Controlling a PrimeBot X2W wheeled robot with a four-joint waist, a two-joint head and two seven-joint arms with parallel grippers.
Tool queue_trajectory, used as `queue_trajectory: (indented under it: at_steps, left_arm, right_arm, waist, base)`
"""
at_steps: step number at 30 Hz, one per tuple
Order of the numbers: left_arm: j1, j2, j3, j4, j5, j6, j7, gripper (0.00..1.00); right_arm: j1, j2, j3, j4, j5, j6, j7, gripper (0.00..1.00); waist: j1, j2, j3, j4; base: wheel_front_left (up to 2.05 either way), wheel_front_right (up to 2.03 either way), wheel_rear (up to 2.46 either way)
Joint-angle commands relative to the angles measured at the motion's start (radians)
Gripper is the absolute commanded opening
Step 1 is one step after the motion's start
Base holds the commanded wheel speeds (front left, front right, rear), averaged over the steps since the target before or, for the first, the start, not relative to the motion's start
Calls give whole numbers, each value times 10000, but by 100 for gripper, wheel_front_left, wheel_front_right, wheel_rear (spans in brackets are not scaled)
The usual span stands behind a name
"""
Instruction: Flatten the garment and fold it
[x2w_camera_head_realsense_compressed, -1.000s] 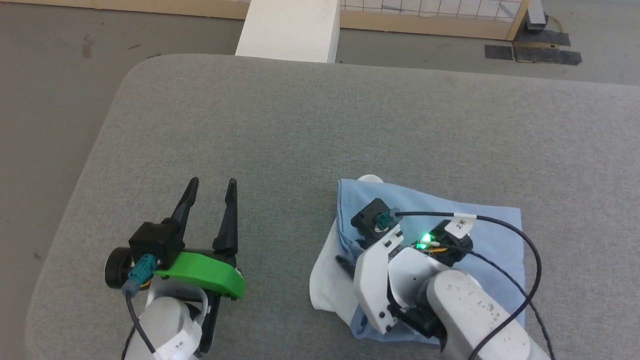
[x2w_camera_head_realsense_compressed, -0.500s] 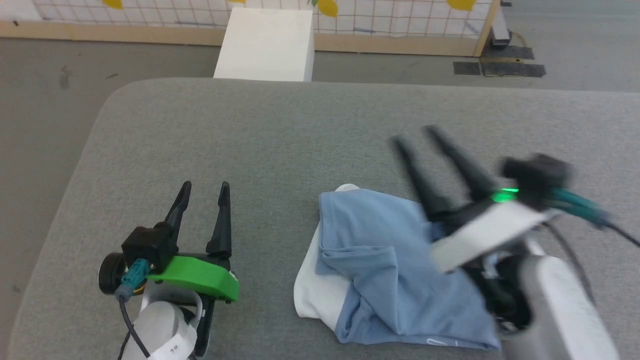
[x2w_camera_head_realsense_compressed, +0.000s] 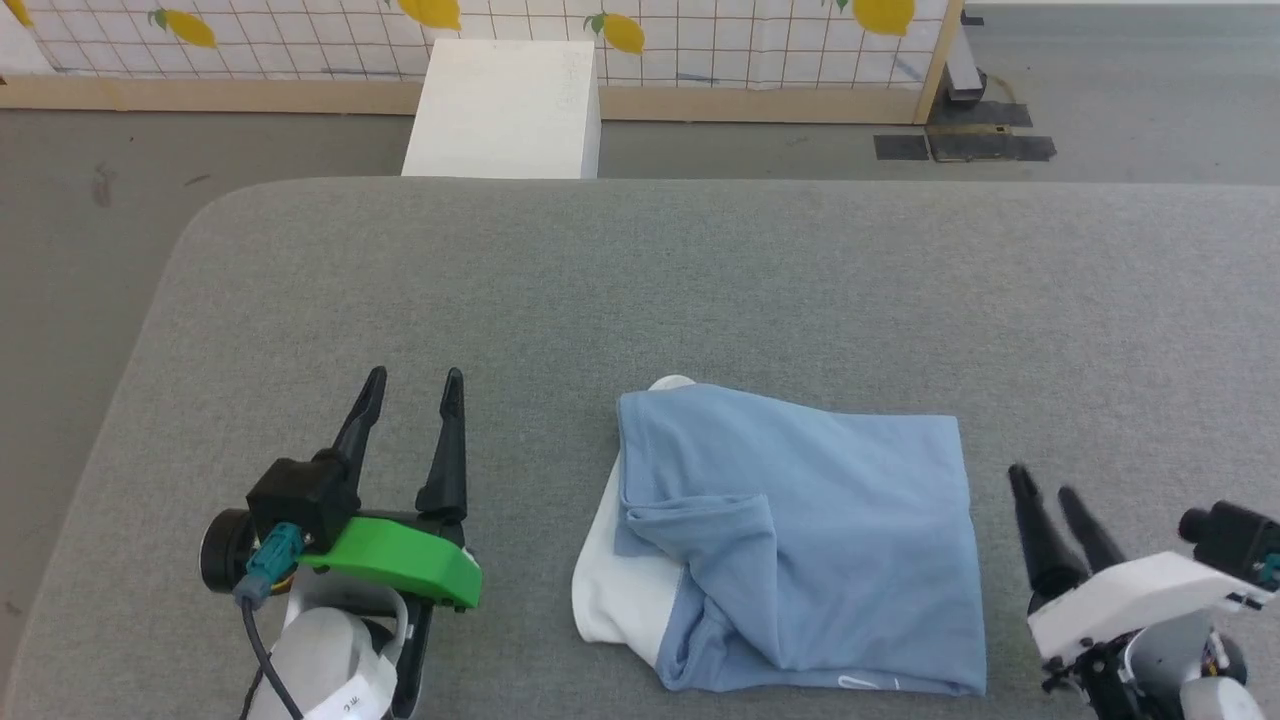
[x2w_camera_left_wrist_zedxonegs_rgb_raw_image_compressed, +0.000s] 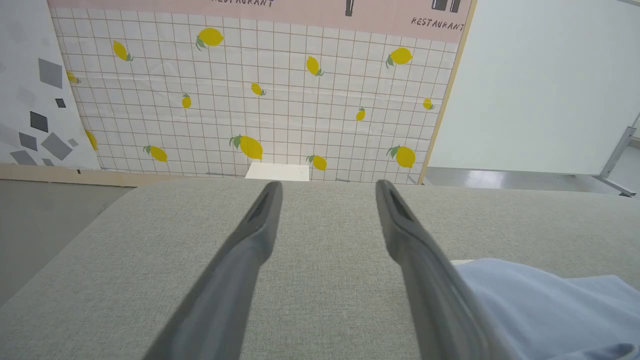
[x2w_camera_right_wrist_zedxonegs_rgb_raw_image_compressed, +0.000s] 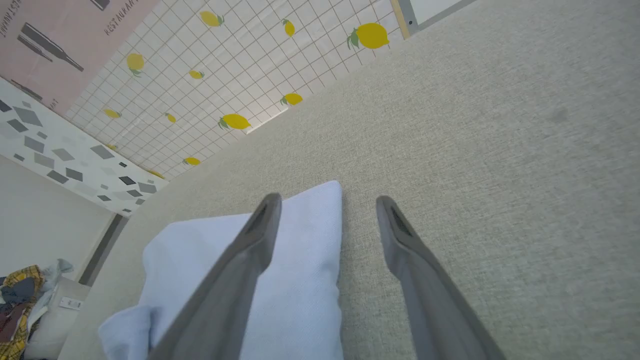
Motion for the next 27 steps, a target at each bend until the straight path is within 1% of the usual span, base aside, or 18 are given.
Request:
queue_trajectory:
  at_steps: [1, 5, 10, 15, 16, 17, 18, 19, 20, 23, 27]
  left_arm:
    - [91, -14, -14, 8, -126, -69, -47, 100]
    - [87, -14, -30, 37, -141, -69, -47, 100]
    - [85, -20, -77, 100, -159, -69, -47, 100]
    - [99, -31, -110, 127, -173, -69, -47, 100]
    - [104, -32, -108, 127, -172, -69, -47, 100]
    - [112, -34, -102, 126, -172, -69, -47, 100]
    - [119, -36, -94, 125, -173, -69, -47, 100]
    - [127, -37, -83, 124, -173, -69, -47, 100]
    - [133, -39, -71, 120, -172, -69, -47, 100]
    - [154, -41, 19, 64, -162, -69, -47, 100]
    - [181, -38, 204, -55, -127, -69, -47, 100]
  right_arm:
    - [54, 6, 10, 261, 209, -11, 192, 100]
    - [-119, 6, 259, 987, 715, -11, 788, 100]
    - [-414, 6, 651, 1883, 1005, -11, 1700, 100]
    - [-804, 7, 998, 2588, 1153, -11, 2114, 100]
    - [-857, 7, 1080, 2705, 1222, -11, 2205, 86]
    - [-917, 7, 1210, 2823, 1252, -11, 2326, 47]
    - [-956, 7, 1293, 2901, 1210, -11, 2406, 30]
    - [-992, 7, 1365, 2974, 1107, -11, 2489, 9]
    - [-1016, 7, 1399, 2996, 1000, -11, 2528, 0]
    - [-1157, 7, 1432, 2799, 492, -11, 2581, 0]
    - [-1553, 7, 1795, 1855, -536, -11, 2878, 0]
  waist:
    - [0, 0, 5, 34]
    - [0, 0, 11, 104]
    - [0, 0, -12, 225]
    - [0, 0, -52, 346]
    - [0, 0, -57, 360]
    - [0, 0, -65, 376]
    - [0, 0, -71, 384]
    - [0, 0, -77, 389]
    - [0, 0, -75, 388]
    - [0, 0, -25, 297]
    - [0, 0, 105, -66]
  base:
    - [0, 0, 0]
    - [0, 0, 0]
    - [0, 0, 0]
    - [0, 0, 0]
    - [0, 0, 0]
    - [0, 0, 0]
    - [0, 0, 0]
    - [0, 0, 0]
    - [0, 0, 0]
    - [0, 0, 0]
    - [0, 0, 0]
